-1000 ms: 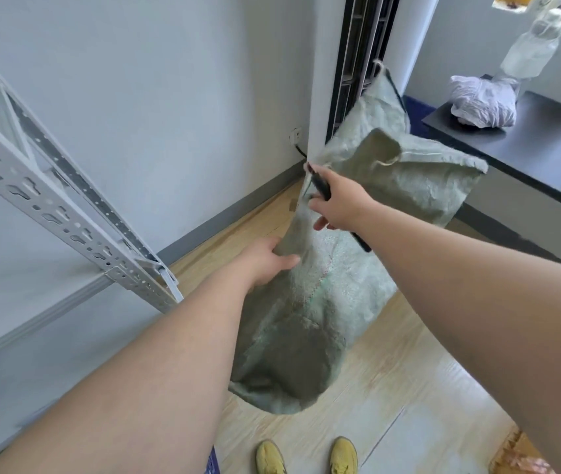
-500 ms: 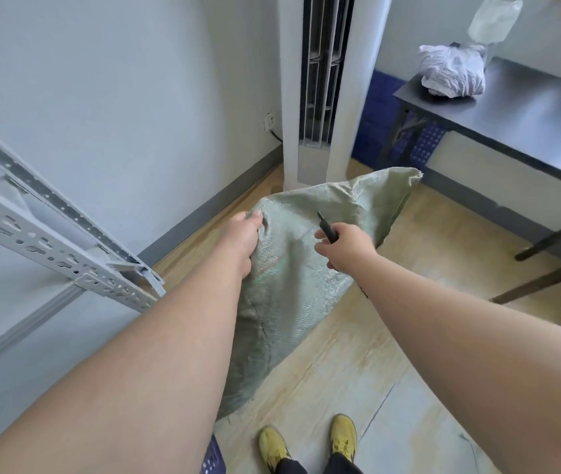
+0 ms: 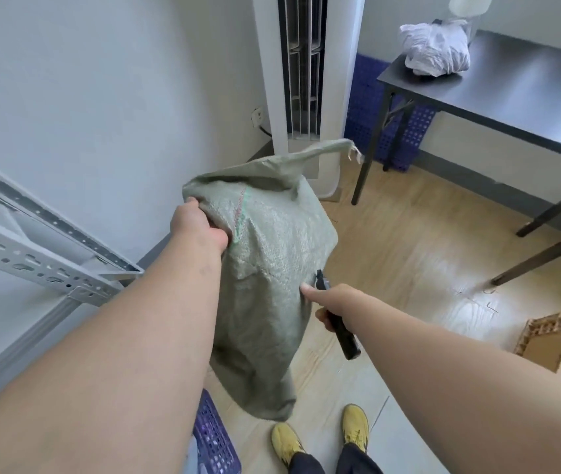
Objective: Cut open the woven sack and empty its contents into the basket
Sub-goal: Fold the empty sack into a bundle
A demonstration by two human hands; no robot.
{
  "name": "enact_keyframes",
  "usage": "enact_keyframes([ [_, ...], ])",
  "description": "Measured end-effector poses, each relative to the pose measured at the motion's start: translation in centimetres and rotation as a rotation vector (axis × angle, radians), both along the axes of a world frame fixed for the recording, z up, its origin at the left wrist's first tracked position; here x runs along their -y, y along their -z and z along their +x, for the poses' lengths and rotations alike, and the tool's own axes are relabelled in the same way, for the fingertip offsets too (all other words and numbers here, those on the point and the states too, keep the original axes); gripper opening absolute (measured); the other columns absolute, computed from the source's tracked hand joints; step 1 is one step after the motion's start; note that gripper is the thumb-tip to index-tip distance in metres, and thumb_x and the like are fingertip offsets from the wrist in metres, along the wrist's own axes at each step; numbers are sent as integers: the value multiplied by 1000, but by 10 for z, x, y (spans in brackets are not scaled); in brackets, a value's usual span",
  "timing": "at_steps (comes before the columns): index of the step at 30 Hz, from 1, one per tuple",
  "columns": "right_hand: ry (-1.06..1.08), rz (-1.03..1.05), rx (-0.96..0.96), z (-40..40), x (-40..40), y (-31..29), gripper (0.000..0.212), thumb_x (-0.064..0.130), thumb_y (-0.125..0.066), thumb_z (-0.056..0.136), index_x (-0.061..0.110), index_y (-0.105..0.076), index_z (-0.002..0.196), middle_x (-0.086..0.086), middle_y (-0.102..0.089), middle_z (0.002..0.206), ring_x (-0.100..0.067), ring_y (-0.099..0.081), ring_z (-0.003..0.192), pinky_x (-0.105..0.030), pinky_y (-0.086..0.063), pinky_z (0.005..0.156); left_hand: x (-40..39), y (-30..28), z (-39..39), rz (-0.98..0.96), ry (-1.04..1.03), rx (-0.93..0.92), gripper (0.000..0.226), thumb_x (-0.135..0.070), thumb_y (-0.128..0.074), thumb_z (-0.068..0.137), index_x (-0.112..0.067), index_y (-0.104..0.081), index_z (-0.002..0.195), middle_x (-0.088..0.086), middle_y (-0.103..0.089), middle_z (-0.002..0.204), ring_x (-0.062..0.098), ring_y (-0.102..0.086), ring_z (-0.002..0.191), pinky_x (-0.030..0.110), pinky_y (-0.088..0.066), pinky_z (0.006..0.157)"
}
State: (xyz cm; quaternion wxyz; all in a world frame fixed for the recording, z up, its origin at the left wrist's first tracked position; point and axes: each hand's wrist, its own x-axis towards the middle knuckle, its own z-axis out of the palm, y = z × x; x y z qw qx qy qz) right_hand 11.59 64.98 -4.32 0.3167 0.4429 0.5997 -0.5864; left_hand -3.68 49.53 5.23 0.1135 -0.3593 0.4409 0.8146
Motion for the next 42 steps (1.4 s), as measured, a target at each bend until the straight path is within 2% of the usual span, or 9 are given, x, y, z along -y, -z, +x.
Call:
enact_keyframes([
  [7, 545, -343, -56, -8, 2, 3, 39, 37, -84, 73, 16, -57, 93, 1, -41, 54, -9, -37, 45, -20, -39, 39, 31, 5, -1, -45, -70, -22, 32, -21, -45, 102, -9, -59, 129, 11, -62, 131, 28, -57, 123, 47, -44, 101],
  [12, 623, -248, -245, -24, -22, -7, 23, 30, -73, 86, 18, -54, 92, 2, -47, 56, -8, -42, 42, -18, -37, 35, 65, 12, 1, -471, 213, -45, 13, -26, -51, 101, -18, -55, 110, 0, -60, 88, 15, -58, 75, 29, -48, 68],
  [15, 599, -135, -398, -35, -37, -19, 19, 21, -72, 87, 16, -55, 95, 1, -51, 63, -9, -46, 47, -21, -42, 40, 78, 14, 3, -611, 337, -131, 9, -17, -53, 100, -19, -61, 96, 0, -63, 85, 10, -58, 69, 24, -49, 63],
  [21, 406, -45, -259, -49, -40, -34, 33, 44, -73, 83, 16, -57, 92, -1, -49, 64, -11, -43, 47, -22, -40, 42, 94, 20, 4, -956, 523, -158, 23, -33, -58, 93, -12, -64, 94, 12, -69, 104, 31, -66, 98, 44, -53, 94],
  [25, 557, -60, -424, -54, -43, -34, 19, 30, -72, 87, 19, -57, 91, 0, -51, 67, -10, -46, 50, -21, -42, 41, 106, 23, 3, -836, 431, -163, 27, -44, -68, 85, -18, -64, 90, 7, -71, 99, 26, -66, 90, 39, -53, 85],
  [29, 475, 19, -539, -60, -47, -43, 16, 17, -71, 88, 18, -55, 83, -1, -50, 66, -10, -44, 50, -22, -40, 43, 107, 18, 10, -836, 878, 76, 48, -31, -79, 81, -9, -57, 118, 7, -65, 112, 19, -61, 89, 35, -49, 79],
  [32, 429, 212, -615, -67, -48, -52, 12, 20, -71, 87, 21, -60, 83, 1, -53, 66, -10, -45, 51, -24, -41, 48, 103, 17, 5, -768, 643, -91, 37, -21, -73, 87, -11, -60, 121, 9, -67, 120, 19, -65, 90, 28, -50, 73],
  [35, 357, 299, -599, -72, -49, -57, 11, 24, -71, 87, 19, -64, 93, 1, -56, 69, -9, -49, 50, -24, -40, 46, 100, 18, 7, -805, 614, -128, 46, -35, -69, 90, -12, -55, 128, 8, -62, 128, 28, -62, 111, 35, -50, 90],
  [42, 312, 392, -542, -68, -48, -53, 22, 30, -70, 86, 16, -66, 103, -1, -58, 70, -12, -50, 54, -25, -43, 53, 102, 24, 9, -695, 416, -141, 26, -23, -70, 89, -11, -64, 112, 7, -70, 114, 22, -67, 96, 30, -54, 85],
])
